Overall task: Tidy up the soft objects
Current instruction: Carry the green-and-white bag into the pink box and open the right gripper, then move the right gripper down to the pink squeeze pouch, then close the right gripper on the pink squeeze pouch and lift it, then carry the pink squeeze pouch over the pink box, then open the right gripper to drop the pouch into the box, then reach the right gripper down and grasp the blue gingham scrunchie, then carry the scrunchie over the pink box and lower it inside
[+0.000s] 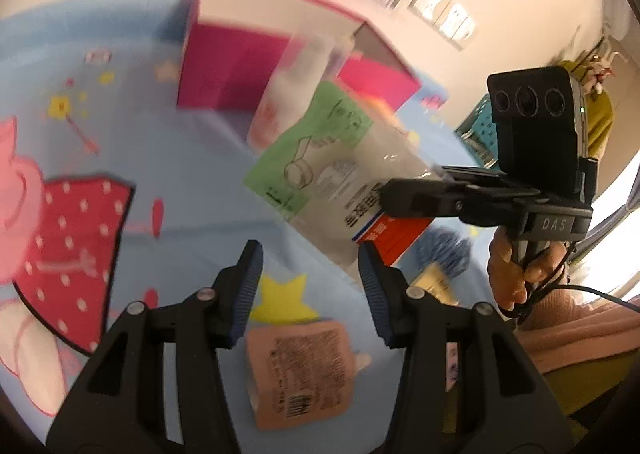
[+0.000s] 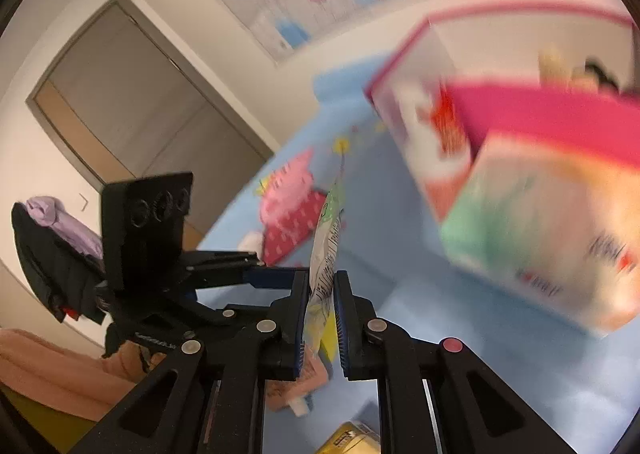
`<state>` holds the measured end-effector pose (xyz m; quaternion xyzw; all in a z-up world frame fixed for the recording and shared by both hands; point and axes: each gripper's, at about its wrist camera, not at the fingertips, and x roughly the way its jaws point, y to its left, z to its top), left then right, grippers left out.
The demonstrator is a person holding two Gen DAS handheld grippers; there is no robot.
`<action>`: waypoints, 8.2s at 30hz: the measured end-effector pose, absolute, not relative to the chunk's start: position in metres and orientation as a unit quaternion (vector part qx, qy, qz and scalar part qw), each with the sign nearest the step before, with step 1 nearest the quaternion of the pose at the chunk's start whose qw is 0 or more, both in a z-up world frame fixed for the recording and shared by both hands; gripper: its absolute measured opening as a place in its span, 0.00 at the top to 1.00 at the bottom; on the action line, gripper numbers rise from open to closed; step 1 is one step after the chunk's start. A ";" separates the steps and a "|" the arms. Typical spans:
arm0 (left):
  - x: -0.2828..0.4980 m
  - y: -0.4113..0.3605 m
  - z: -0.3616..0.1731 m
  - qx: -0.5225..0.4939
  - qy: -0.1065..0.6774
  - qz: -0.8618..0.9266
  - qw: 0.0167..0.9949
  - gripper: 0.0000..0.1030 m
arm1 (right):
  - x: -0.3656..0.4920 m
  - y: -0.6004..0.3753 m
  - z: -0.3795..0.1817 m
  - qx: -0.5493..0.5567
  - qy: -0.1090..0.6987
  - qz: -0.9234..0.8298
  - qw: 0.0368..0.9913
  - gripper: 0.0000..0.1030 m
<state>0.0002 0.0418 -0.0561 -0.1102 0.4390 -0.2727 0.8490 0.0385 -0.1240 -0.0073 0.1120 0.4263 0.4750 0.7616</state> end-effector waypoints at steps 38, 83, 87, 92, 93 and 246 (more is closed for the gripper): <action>0.194 0.031 0.008 -0.092 0.409 -0.205 0.885 0.51 | 0.237 -0.114 0.020 0.132 0.409 0.429 0.794 0.84; -0.060 0.065 -0.097 -0.086 0.488 -0.204 0.844 0.51 | -0.006 -0.074 -0.076 -0.023 0.532 0.513 0.674 0.47; -0.063 0.066 -0.100 -0.087 0.483 -0.205 0.847 0.56 | -0.012 -0.075 -0.076 -0.016 0.532 0.518 0.669 0.47; -0.062 0.064 -0.102 -0.098 0.485 -0.221 0.840 0.64 | -0.011 -0.078 -0.078 0.012 0.532 0.519 0.668 0.48; -0.062 0.063 -0.101 -0.095 0.484 -0.219 0.842 0.64 | -0.009 -0.079 -0.080 0.028 0.533 0.518 0.669 0.48; 0.006 -0.110 -0.049 -0.008 0.441 -0.388 0.809 0.59 | -0.014 -0.257 -0.013 0.101 0.402 0.316 0.853 0.89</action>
